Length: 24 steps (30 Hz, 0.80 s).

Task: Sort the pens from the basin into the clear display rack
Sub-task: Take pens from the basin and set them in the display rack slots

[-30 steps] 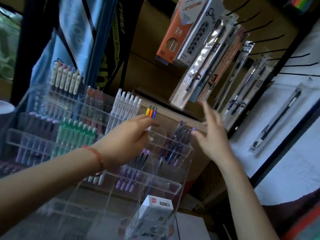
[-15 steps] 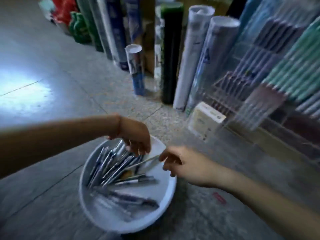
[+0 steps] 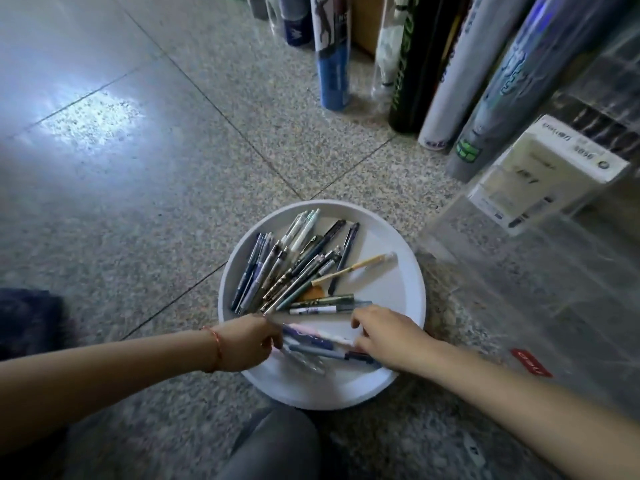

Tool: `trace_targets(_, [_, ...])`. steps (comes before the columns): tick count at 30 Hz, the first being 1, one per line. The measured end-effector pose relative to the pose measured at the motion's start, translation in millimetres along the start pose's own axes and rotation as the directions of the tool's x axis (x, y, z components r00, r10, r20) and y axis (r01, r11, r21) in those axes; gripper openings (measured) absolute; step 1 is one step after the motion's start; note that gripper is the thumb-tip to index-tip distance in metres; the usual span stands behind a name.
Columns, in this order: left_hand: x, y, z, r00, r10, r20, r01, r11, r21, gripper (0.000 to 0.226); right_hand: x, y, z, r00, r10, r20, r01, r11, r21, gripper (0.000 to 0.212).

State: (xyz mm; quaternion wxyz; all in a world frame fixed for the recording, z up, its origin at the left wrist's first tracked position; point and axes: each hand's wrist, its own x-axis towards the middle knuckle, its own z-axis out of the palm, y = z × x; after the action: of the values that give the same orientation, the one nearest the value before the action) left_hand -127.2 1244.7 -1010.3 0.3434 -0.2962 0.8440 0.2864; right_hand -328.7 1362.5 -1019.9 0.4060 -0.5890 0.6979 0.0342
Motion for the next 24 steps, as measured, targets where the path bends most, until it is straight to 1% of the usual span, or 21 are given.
trace_targets(2, [1,-1,7,1.0,0.026,0.002,-0.026,0.999,0.032,0.037,5,-7,4,1.0,-0.019,-0.002,0.019,0.997,-0.08,0.021])
trace_targets(7, [1,-5,14,0.998,0.065,-0.026,-0.064,0.998,0.012,0.041,12,-12,6,0.999,-0.044,-0.015,0.038,0.958,-0.285,0.024])
trace_targets(8, [1,-6,14,0.997,0.064,-0.046,-0.063,0.998,0.022,0.041,13,-11,5,0.999,-0.043,-0.013,0.037,0.948,-0.315,0.024])
trace_targets(10, [3,-7,12,0.982,0.108,-0.156,-0.102,0.994,0.044,0.036,13,-7,2,0.999,-0.03,-0.012,0.025,0.949,-0.315,0.023])
trace_targets(11, [3,-7,11,0.957,0.15,-0.248,-0.139,0.988,0.06,0.035,12,-4,-1,1.0,-0.028,-0.013,0.023,0.963,-0.269,0.019])
trace_targets(12, [2,-5,8,0.922,0.183,-0.34,-0.176,0.983,0.053,0.037,11,-2,-4,0.999,-0.031,-0.017,0.027,0.982,-0.185,0.013])
trace_targets(13, [2,-3,6,0.885,0.214,-0.412,-0.215,0.976,0.045,0.042,9,-1,-8,0.999,-0.026,-0.021,0.025,0.998,-0.065,0.008])
trace_targets(14, [2,2,3,0.838,0.265,-0.477,-0.251,0.963,0.093,0.044,7,0,-12,1.0,-0.005,-0.021,0.007,0.997,0.08,0.006])
trace_targets(15, [2,7,0,0.805,0.312,-0.504,-0.283,0.949,0.136,0.041,5,0,-17,1.0,0.022,-0.022,-0.016,0.971,0.241,0.009])
trace_targets(16, [6,12,-1,0.767,0.356,-0.533,-0.293,0.935,0.203,0.038,3,-1,-22,0.999,0.042,-0.026,-0.028,0.916,0.4,0.013])
trace_targets(17, [8,19,-4,0.791,0.359,-0.495,-0.329,0.932,0.152,0.035,2,-3,-28,0.998,0.049,-0.027,-0.026,0.845,0.534,0.016])
trace_targets(18, [10,28,-8,0.809,0.348,-0.474,-0.361,0.93,0.067,0.03,-1,-5,-36,0.998,0.046,-0.033,-0.014,0.773,0.634,0.017])
trace_targets(20, [10,44,-18,0.89,0.269,-0.367,-0.376,0.89,-0.258,0.018,-8,-10,-56,0.996,0.046,-0.074,0.026,0.648,0.761,0.012])
trace_targets(21, [8,53,-26,0.917,0.232,-0.326,-0.357,0.842,-0.404,0.015,-13,-12,-67,0.993,0.055,-0.103,0.051,0.591,0.805,0.011])
trace_targets(22, [5,62,-34,0.935,0.205,-0.289,-0.335,0.777,-0.533,0.018,-18,-14,-76,0.989,0.066,-0.131,0.076,0.534,0.842,0.014])
trace_targets(24, [-2,81,-52,0.949,0.18,-0.259,-0.314,0.616,-0.723,0.023,-31,-14,-95,0.979,0.087,-0.184,0.13,0.431,0.893,0.022])
